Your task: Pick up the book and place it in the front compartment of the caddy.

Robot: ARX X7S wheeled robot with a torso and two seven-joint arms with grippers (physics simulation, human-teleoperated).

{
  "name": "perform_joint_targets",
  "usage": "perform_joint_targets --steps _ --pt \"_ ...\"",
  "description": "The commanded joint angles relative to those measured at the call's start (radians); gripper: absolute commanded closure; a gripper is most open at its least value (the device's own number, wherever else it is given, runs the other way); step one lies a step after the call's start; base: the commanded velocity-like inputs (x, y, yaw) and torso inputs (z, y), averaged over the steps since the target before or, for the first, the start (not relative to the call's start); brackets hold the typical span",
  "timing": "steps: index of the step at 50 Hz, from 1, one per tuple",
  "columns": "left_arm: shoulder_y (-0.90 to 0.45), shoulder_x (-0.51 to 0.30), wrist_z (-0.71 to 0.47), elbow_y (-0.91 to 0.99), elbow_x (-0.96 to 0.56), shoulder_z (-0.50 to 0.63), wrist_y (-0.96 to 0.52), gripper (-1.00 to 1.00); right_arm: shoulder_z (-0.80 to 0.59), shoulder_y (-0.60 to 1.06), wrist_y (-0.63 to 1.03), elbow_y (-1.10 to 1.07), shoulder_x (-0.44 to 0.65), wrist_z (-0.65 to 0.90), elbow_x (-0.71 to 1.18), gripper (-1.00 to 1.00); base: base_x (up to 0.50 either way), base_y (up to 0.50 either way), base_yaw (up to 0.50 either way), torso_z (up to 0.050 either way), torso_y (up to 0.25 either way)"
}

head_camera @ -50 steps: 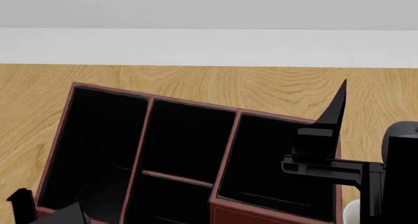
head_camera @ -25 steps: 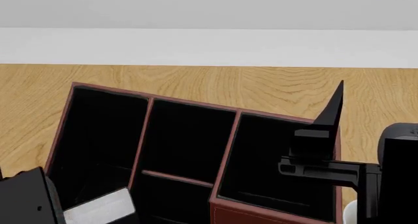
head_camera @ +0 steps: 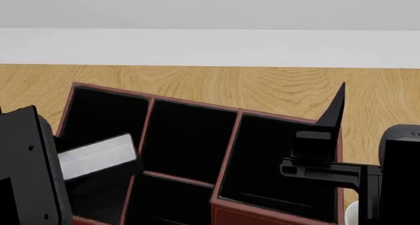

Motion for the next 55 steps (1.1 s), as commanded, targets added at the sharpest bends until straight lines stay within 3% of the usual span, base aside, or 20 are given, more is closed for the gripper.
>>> perform_joint_targets --steps 1,20,26,42,55 --pt "-0.098 -0.022 0.281 -0.010 0.373 0.119 0.179 1.00 -0.003 -0.007 -0.005 0.003 0.002 -0.003 -0.009 -1.00 0.00 0.00 0.00 0.000 0.000" --pt "-0.141 0.014 0.500 -0.179 0.667 0.253 0.466 1.00 -0.012 -0.007 -0.009 0.005 0.003 0.000 -0.012 -1.00 0.00 0.00 0.00 0.001 0.002" --pt "-0.093 0.001 0.520 -0.264 0.828 0.292 0.692 1.00 -0.014 -0.008 -0.011 0.007 0.006 -0.001 -0.013 -1.00 0.00 0.00 0.00 0.000 0.002" --pt "-0.069 0.063 0.618 -0.427 0.944 0.334 0.960 1.00 -0.021 0.021 -0.001 0.014 0.015 0.017 0.019 -1.00 0.00 0.00 0.00 0.000 0.001" --pt "-0.050 0.090 0.727 -0.501 0.950 0.375 1.043 1.00 -0.040 0.043 0.010 0.032 0.011 0.020 0.017 -1.00 0.00 0.00 0.00 0.000 0.001"
